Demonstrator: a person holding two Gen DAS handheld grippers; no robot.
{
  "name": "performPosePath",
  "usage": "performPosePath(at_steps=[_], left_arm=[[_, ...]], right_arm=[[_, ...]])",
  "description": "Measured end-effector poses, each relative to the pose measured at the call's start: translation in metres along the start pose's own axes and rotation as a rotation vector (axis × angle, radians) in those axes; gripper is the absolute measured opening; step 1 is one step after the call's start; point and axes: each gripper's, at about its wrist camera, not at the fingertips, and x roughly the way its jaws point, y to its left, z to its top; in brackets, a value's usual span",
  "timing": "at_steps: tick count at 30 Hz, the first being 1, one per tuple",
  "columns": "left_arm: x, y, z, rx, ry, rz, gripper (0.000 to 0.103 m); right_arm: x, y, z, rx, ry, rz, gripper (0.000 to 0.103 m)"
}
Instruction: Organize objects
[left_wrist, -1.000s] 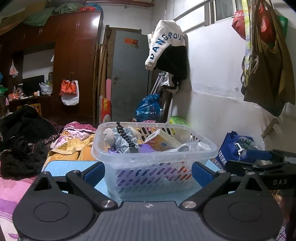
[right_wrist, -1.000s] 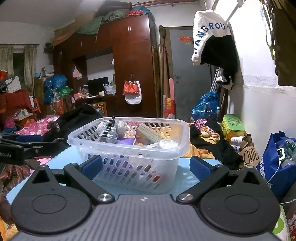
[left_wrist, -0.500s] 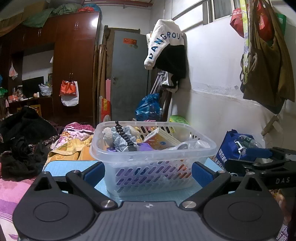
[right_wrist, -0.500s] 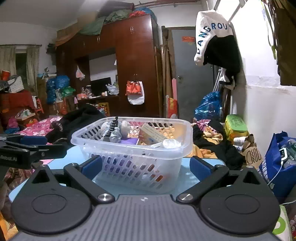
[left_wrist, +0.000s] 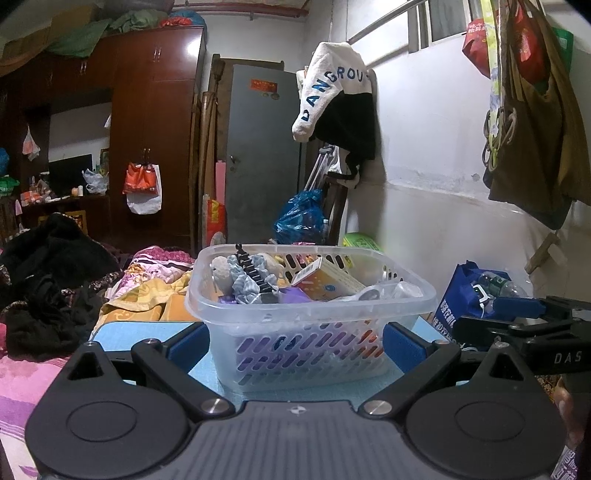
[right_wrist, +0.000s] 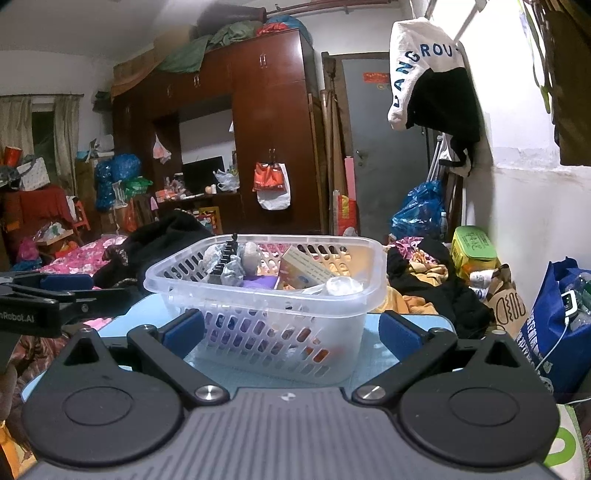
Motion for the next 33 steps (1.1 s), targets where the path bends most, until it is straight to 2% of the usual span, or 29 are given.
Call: performPosePath(at_steps=[33], left_arm=[[0.0049, -0.0074, -0.0040, 0.018, 0.018, -0.007, 0.101]], right_arm=[[-0.0008, 0.0008, 0.0007, -0.009, -0.001, 0.002, 0.103]])
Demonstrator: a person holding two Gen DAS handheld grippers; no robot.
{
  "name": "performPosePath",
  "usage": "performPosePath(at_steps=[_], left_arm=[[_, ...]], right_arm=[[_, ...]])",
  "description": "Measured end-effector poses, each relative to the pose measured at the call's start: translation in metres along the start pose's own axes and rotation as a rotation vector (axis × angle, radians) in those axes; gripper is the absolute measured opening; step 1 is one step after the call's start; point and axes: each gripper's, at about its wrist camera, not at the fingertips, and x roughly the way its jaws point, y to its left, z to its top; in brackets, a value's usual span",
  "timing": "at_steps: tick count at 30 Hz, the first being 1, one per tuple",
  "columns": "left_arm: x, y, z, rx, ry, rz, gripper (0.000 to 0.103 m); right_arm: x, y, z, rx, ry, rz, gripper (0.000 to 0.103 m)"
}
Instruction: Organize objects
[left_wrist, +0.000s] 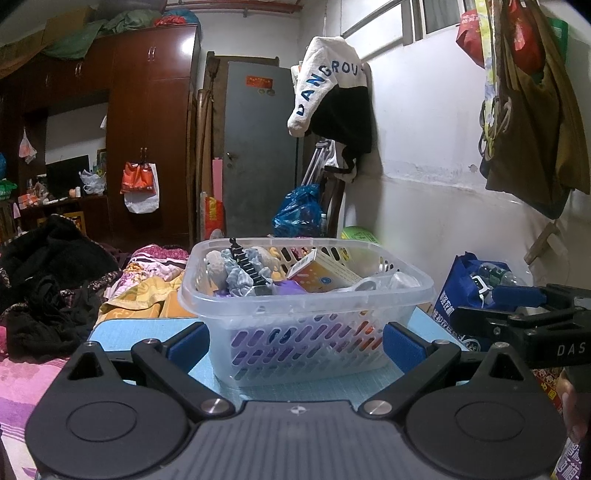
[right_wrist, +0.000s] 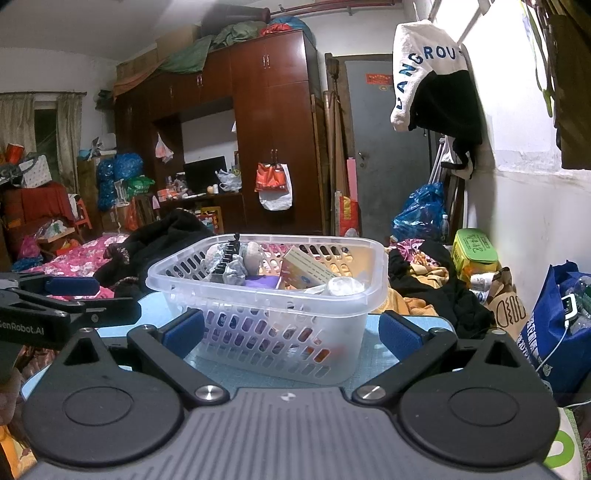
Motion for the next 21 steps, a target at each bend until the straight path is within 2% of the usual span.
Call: performPosePath(at_steps=[3, 21], left_arm=[[0.0005, 0.0010, -0.0004, -0.011, 0.003, -0.021, 0.101], [0.0014, -0.0025, -0.0016, 0.003, 0.000, -0.001, 0.101]], right_arm=[[0.0002, 0.0001, -0.0002, 0.000, 0.000, -0.001, 0.103], [-0.0003, 0.0010, -0.0008, -0.012, 0.003, 0.002, 0.103]])
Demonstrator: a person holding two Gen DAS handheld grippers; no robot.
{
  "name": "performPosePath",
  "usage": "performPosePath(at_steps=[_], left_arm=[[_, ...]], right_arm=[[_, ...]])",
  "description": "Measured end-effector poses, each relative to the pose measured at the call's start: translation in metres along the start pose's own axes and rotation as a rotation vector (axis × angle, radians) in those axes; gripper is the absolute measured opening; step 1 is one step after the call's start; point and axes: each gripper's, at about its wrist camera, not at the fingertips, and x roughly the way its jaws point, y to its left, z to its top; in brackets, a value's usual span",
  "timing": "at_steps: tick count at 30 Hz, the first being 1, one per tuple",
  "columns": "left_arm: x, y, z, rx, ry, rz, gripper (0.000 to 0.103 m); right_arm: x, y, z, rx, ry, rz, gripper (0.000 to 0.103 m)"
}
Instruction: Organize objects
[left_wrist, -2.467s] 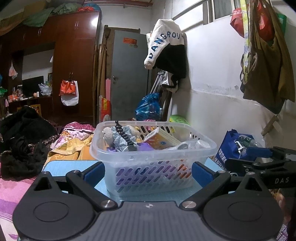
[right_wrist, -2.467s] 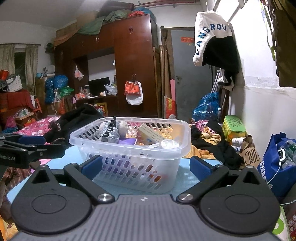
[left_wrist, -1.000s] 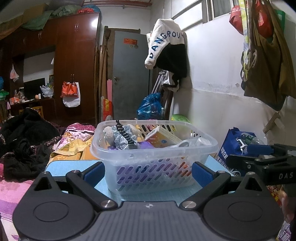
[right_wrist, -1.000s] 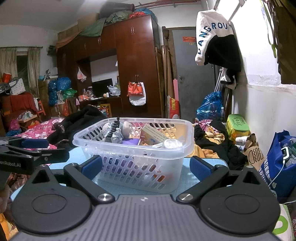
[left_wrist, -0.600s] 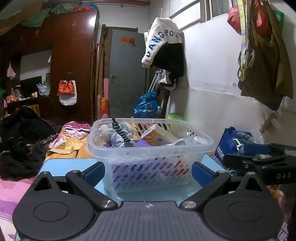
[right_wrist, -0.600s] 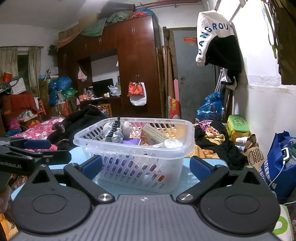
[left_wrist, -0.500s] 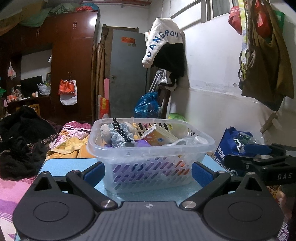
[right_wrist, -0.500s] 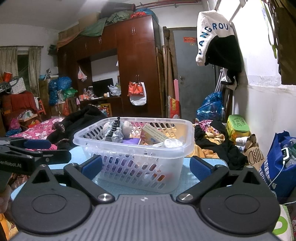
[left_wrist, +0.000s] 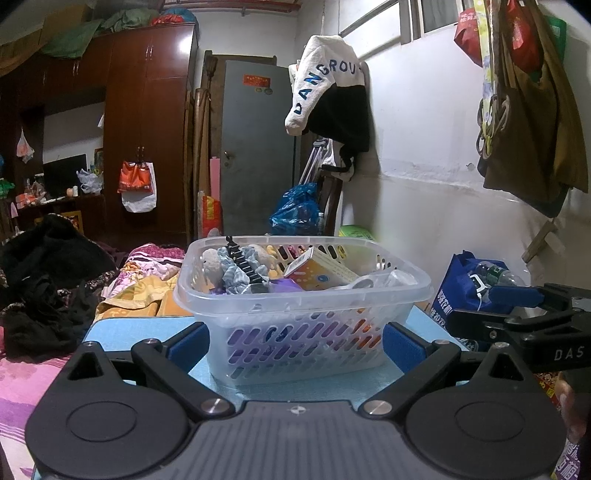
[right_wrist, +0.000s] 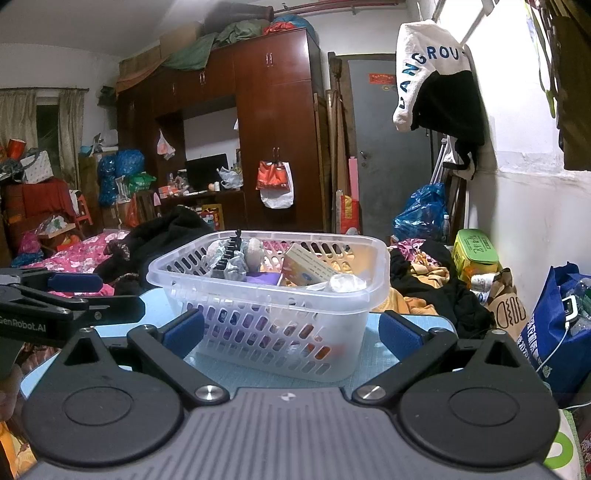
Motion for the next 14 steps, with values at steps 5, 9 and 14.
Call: performPosePath(at_steps=[5, 9, 14], left_arm=[[0.0002, 0.0000, -0.0001, 0.000, 0.000, -0.002, 0.101], [0.0009, -0.0019, -0.0011, 0.007, -0.002, 0.003, 0.101], [0.0007, -0.0029, -0.0016, 0.008, -0.007, 0.008, 0.101]], right_arm=[[0.0000, -0.0002, 0.0001, 0.000, 0.001, 0.001, 0.103], [0.0006, -0.0002, -0.0017, -0.002, 0.001, 0.000, 0.103], [0.0004, -0.0002, -0.0020, -0.003, 0.003, -0.001, 0.103]])
